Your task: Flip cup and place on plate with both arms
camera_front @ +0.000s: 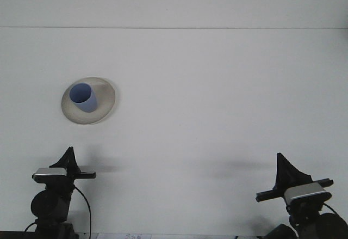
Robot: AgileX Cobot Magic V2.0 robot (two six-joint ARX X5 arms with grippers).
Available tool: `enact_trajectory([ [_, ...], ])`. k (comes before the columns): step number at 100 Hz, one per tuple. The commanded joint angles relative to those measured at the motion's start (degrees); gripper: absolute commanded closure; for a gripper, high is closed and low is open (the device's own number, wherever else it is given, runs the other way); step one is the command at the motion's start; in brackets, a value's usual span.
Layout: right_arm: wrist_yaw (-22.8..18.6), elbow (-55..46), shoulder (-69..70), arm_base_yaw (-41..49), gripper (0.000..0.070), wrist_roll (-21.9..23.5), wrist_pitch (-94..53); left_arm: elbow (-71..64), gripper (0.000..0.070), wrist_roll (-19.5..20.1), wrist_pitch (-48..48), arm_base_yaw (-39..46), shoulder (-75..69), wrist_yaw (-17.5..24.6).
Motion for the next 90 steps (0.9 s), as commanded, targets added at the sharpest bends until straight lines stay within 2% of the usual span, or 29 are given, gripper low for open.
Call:
enact_trajectory([
  [1, -4.9, -4.2, 0.2, -6.4, 0.0693, -4.1, 5.3, -1.1, 0.0684, 0.7, 0.7, 0.1, -0.1, -0.2],
  [11, -12.7, -12.0, 0.1, -16.7, 0.0693, -3.3, 12.4, -1.1, 0.0684, 0.7, 0.8, 0.1, -0.1, -0.2],
  [21, -16.0, -18.2, -1.3, -22.9, 0.0693, -2.3, 16.7, -1.1, 0.0684, 0.7, 0.8, 0.1, -0.1, -0.2],
  [58, -16.9, -31.3, -5.0, -29.7, 0.0693, -0.7, 21.8, -1.1, 0.0684, 0.7, 0.7, 0.1, -0.1, -0.2],
  [90, -16.7, -31.1, -5.0, -29.7, 0.0693, -0.8, 22.7, -1.1, 0.0684, 0.7, 0.8, 0.1, -0.1, -0.2],
])
